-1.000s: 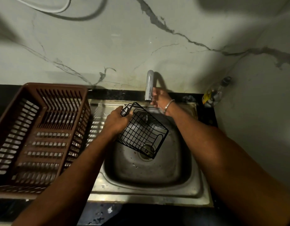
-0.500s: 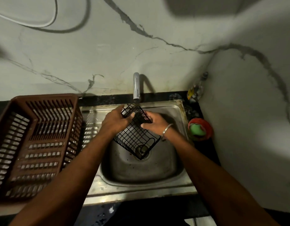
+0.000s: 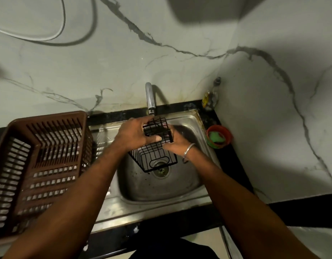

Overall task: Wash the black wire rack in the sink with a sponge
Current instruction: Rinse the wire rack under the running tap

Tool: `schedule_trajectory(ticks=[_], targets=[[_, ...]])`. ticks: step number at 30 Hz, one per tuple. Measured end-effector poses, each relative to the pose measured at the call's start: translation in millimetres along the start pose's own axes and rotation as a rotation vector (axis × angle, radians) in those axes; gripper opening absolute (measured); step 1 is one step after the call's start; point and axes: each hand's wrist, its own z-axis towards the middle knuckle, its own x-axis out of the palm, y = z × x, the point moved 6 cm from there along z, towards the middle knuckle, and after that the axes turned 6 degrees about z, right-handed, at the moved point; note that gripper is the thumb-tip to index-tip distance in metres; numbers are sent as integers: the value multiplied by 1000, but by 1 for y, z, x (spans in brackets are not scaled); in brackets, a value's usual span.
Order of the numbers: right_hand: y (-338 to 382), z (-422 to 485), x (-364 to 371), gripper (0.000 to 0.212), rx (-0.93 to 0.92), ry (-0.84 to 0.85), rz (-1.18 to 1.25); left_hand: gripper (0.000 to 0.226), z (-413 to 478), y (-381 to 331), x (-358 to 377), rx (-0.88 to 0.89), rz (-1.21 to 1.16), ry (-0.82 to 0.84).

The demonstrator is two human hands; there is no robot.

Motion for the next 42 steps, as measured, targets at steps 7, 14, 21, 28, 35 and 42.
schedule_trajectory(ticks=[7,14,21,28,35,42], targets=[[-15,-23,2,83,-7,-305,96,100,-13,-8,-3,-49,460,-240],[-43,-47,-2,90,-77,-540,226,66,-50,-6,59,-574,-1068,-56],[-58,-64,1,112,-191,-531,176,26,-21,-38,90,-580,-1699,44],[-78,-81,-101,56,-128,-449,110,34,-13,-44,107,-681,-1793,-25],[-78,-24,-192,29,107,-514,-485,38,-17,-62,120,-596,-1753,13],[-114,23,-198,69,226,-474,-696,37,-15,-64,115,-549,-1774,-22]])
